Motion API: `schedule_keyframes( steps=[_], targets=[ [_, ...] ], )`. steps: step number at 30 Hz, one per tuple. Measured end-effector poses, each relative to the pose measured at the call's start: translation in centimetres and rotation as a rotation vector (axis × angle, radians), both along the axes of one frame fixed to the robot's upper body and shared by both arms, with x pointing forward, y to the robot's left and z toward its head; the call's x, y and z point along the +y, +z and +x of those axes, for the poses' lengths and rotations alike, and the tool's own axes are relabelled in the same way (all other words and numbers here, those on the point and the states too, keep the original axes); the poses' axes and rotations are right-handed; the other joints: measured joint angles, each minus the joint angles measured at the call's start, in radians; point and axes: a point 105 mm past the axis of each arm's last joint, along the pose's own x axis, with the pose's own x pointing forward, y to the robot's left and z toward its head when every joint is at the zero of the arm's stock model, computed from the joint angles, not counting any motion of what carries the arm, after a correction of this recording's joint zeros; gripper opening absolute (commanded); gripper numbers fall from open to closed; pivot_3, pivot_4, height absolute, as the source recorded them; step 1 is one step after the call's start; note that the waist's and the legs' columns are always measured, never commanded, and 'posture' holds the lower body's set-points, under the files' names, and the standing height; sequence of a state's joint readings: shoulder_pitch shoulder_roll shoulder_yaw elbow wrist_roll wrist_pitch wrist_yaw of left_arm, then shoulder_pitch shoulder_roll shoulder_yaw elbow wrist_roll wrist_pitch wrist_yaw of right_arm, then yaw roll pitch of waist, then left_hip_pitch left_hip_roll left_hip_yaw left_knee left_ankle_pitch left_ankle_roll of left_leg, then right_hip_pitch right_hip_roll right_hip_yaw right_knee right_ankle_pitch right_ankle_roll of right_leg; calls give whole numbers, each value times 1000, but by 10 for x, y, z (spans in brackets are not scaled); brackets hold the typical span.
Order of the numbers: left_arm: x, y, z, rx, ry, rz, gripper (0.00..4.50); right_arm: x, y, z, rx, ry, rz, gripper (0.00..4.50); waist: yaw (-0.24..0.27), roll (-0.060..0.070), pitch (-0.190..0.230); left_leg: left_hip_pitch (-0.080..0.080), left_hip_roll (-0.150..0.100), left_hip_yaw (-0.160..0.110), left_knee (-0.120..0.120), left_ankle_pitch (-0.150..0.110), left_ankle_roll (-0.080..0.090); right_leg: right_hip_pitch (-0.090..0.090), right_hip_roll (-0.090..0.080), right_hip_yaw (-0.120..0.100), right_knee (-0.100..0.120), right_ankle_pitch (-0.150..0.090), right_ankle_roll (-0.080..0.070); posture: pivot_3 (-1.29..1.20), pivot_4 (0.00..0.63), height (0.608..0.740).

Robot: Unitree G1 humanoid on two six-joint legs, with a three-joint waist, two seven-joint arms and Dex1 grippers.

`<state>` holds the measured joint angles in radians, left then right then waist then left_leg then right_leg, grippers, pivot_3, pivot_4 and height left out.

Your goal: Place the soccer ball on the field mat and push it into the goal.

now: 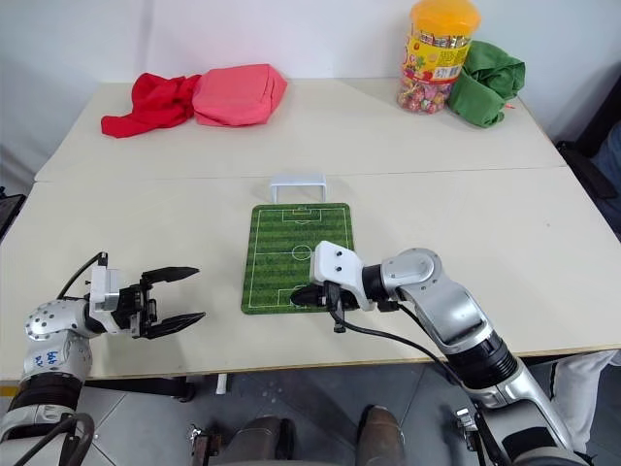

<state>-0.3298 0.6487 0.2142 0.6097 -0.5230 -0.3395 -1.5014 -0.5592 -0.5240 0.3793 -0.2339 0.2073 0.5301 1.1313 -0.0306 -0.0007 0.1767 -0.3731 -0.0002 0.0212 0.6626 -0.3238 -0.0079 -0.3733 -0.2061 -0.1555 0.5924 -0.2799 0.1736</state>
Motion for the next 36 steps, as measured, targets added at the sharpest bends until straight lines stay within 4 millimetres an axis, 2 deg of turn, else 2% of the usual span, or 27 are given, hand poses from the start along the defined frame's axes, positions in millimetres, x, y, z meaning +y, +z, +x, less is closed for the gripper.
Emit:
schedule_keyframes(
  steps=[8, 14, 17, 21, 24, 30, 36],
  targets=[
    [1, 0, 2, 7, 5, -4, 4500, 6, -27, 0, 72, 29, -52, 116, 2, 0, 0, 0, 0, 0, 0, 0, 0, 0, 0, 0, 0, 0, 0, 0, 150, 740],
    [1, -1, 1, 7, 3, 2, 4500, 8, -30, 25, 34, -10, -60, 116, -1, 0, 0, 0, 0, 0, 0, 0, 0, 0, 0, 0, 0, 0, 0, 0, 150, 740],
    [1, 1, 0, 0, 0, 11, 4500, 5, -20, 45, -17, -65, -52, 116, -1, 0, 0, 0, 0, 0, 0, 0, 0, 0, 0, 0, 0, 0, 0, 0, 150, 740],
    [2, 2, 0, -3, 3, 15, 4500, -8, 16, 78, -142, -191, 3, 116, 0, 0, 0, 0, 0, 0, 0, 0, 0, 0, 0, 0, 0, 0, 0, 0, 150, 740],
    [2, 3, 0, -7, 2, 16, 4500, -16, 41, 92, -207, -268, 61, 116, 0, 0, 0, 0, 0, 0, 0, 0, 0, 0, 0, 0, 0, 0, 0, 0, 150, 740],
    [-3, 5, 5, -24, -9, 14, 4500, -28, 50, 98, -218, -335, 98, 116, -1, 0, 0, 0, 0, 0, 0, 0, 0, 0, 0, 0, 0, 0, 0, 0, 150, 740],
    [-3, 5, 10, -11, -3, 6, 4500, -50, 49, 90, -199, -340, 79, 116, 2, 0, 0, -1, 0, 0, 0, 0, 0, 0, 0, 0, 0, 0, 0, 0, 150, 740]
  ],
)
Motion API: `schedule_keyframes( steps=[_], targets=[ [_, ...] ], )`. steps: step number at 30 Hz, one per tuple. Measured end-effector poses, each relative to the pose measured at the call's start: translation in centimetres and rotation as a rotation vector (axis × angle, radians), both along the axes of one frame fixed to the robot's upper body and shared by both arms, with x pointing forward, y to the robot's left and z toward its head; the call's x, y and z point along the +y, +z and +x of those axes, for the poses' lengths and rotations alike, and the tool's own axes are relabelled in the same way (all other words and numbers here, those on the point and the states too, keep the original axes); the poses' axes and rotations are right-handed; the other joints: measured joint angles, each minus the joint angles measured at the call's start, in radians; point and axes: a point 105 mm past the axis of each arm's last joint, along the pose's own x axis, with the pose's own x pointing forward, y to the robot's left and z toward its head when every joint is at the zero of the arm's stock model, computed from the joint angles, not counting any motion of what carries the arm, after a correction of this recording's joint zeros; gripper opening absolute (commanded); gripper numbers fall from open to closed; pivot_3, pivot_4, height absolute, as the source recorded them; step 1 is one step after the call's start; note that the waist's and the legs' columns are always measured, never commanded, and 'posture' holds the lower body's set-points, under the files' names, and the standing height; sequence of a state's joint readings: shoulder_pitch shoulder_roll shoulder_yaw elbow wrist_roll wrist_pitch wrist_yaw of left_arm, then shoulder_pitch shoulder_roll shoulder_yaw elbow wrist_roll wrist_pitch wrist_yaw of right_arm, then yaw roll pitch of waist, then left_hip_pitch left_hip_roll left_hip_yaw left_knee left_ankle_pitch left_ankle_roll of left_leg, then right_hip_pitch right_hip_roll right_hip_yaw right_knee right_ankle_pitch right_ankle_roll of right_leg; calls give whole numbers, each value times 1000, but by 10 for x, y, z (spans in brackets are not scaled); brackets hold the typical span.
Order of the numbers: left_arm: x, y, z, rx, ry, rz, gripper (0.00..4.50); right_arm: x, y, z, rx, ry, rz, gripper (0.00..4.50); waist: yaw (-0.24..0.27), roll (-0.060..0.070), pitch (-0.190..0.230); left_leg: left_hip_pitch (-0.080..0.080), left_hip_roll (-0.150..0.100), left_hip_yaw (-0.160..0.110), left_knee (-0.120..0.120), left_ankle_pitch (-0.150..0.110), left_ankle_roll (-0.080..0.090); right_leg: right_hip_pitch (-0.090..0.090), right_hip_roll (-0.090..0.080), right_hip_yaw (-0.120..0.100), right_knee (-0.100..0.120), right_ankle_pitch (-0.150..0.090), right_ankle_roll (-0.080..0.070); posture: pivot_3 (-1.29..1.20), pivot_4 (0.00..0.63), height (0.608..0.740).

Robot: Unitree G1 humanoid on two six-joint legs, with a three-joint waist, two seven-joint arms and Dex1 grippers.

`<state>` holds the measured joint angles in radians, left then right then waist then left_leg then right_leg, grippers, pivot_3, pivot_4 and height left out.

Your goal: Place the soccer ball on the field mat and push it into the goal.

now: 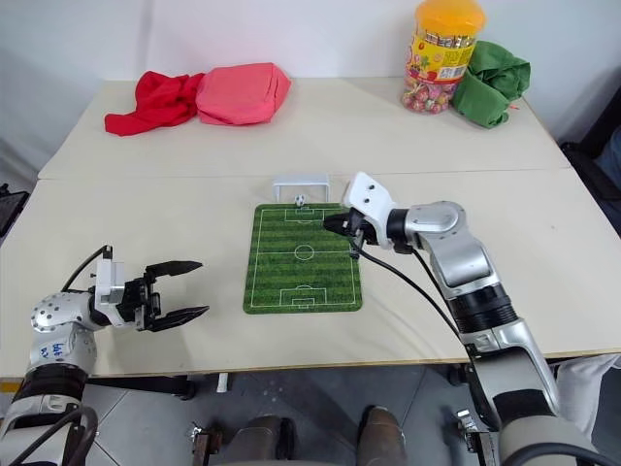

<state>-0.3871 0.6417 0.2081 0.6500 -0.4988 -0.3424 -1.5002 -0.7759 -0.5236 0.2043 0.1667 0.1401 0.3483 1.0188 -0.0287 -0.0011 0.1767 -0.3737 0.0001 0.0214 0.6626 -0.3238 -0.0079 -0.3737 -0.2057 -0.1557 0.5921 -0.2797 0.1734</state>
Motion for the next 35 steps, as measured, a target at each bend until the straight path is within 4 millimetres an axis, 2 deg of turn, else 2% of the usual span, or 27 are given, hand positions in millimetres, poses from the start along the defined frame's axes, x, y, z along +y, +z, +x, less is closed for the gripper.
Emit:
schedule_keyframes(
  steps=[3, 6, 9, 12, 17, 20, 25, 30, 35],
  targets=[
    [1, 0, 3, 36, 11, -15, 4500, -23, 2, -3, 19, -13, -13, 116, -1, 0, 0, 0, 0, 0, 0, 0, 0, 0, 0, 0, 0, 0, 0, 0, 150, 740],
    [4, 0, 9, 54, 58, -18, 4500, -49, 3, -9, 38, -20, -35, 739, 0, 0, 0, 0, 0, 0, 0, 0, 0, 0, 0, 0, 0, 0, 0, 0, 150, 740],
    [13, 1, 17, 64, 149, -15, 4500, -80, -4, -14, 83, -31, -53, 1701, 0, -1, 0, 0, 0, 1, 0, 0, 1, 0, 0, 0, -1, 0, 0, 0, 150, 740],
    [23, 5, 23, 74, 228, 10, 4500, -104, -14, -18, 117, -28, -50, 2731, -2, -1, 0, 0, 0, 1, 0, 0, 0, 0, 0, 0, -1, 0, 0, 0, 150, 740],
    [41, 9, 22, 80, 285, 44, 4500, -137, -28, -21, 150, -44, -31, 4477, -5, -1, 0, 0, 0, 1, 0, 0, 0, 0, 0, 0, -1, 0, 0, 0, 150, 740],
    [60, 11, 16, 89, 332, 67, 4500, -158, -34, -23, 159, -81, 5, 4477, -4, -1, 0, 0, 0, 1, 0, 0, 0, 0, 0, 0, -1, 0, 0, 0, 150, 740],
    [77, 16, 10, 74, 394, 51, 4500, -176, -31, -19, 116, -151, 58, 4477, -3, -1, 1, 0, 0, 1, 0, 0, 0, 0, 0, 0, -1, 0, 0, 0, 150, 740],
    [90, 21, 7, 49, 474, 8, 4500, -183, -22, -16, 58, -195, 94, 4477, -3, -1, 1, 0, 0, 1, 0, 0, 0, 0, 0, 0, -1, 0, 0, 0, 150, 740],
    [101, 23, 4, 53, 532, -42, 4500, -188, -24, -14, 60, -233, 111, 4477, -3, -1, 1, 0, 0, 1, 0, 0, 0, 0, 0, 1, -1, 0, 0, 0, 150, 740]
  ],
)
